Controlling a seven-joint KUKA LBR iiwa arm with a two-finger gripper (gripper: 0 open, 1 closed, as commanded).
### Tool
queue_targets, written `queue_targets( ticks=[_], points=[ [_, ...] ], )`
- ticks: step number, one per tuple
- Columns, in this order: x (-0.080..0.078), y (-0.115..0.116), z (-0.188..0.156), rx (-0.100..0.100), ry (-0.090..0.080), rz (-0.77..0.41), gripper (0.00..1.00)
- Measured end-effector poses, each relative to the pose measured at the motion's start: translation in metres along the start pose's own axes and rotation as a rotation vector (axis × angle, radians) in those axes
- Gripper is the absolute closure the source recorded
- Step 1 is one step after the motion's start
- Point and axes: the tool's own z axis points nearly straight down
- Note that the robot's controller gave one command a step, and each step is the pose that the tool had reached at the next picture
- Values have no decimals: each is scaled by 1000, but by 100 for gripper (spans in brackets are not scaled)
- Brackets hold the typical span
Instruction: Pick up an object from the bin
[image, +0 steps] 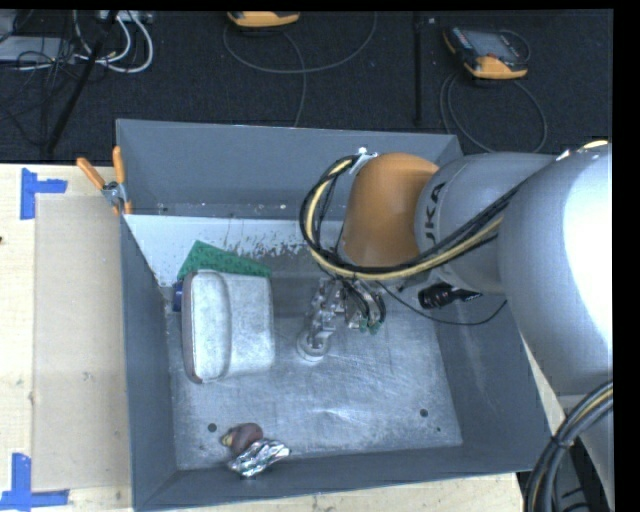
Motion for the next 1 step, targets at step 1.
queue_targets(
  ticks=[1],
  points=[
    [-2, 0, -98, 0, -12, -4, 100]
  ],
)
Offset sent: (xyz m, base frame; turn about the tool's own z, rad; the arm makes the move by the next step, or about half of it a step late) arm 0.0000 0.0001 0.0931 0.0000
